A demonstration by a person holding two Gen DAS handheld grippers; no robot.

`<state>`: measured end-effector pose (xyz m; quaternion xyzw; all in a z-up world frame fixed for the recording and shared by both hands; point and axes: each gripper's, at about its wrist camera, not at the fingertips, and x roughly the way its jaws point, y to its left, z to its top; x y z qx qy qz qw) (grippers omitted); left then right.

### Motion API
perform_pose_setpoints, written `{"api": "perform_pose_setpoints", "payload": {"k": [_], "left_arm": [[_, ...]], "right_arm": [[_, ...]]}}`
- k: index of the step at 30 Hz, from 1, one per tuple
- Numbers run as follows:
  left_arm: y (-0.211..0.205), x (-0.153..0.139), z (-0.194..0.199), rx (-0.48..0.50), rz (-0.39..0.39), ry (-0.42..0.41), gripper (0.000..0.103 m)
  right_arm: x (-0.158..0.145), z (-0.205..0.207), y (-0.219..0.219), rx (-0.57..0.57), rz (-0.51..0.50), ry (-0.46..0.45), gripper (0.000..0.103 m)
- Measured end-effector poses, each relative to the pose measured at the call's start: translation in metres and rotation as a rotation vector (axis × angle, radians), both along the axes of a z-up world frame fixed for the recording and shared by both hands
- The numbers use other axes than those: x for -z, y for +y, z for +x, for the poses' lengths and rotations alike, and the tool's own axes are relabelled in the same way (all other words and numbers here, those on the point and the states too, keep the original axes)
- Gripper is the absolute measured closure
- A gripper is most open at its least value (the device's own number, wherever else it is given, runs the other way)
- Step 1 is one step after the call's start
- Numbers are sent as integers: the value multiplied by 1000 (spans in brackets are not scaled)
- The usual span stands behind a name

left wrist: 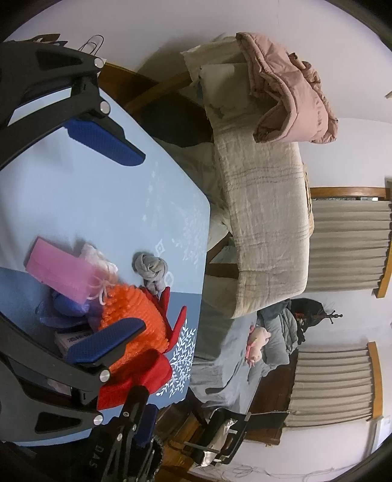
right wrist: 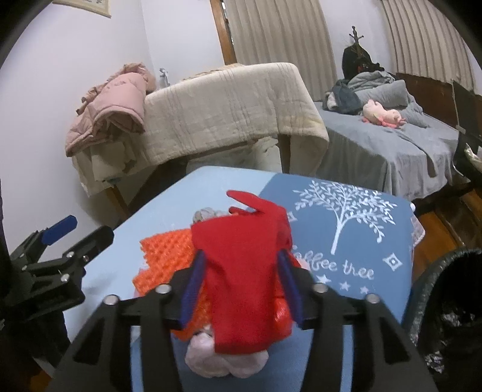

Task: Collect trash
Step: 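Reach the right gripper to the red cloth and close on it, then lift the red cloth with the right gripper while the left gripper grasps the orange mesh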

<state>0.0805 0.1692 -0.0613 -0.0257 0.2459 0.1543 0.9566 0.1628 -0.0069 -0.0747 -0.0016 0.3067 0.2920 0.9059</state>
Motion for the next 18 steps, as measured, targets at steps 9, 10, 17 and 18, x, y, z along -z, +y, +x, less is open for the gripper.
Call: {"api": "perform_pose_setpoints", "payload": {"k": [9, 10, 17, 18], "left_arm": [[5, -1, -1, -6, 0, -1, 5], [5, -1, -1, -4, 1, -1, 5], [3, -2, -1, 14, -5, -2, 5], [0, -2, -2, 20, -6, -3, 5]], "right_arm": [[16, 12, 9, -4, -21, 63, 61], [18, 13, 8, -9, -22, 72, 67], [5, 8, -14, -22, 41, 53, 95], [1, 6, -19, -18, 51, 43, 95]]}}
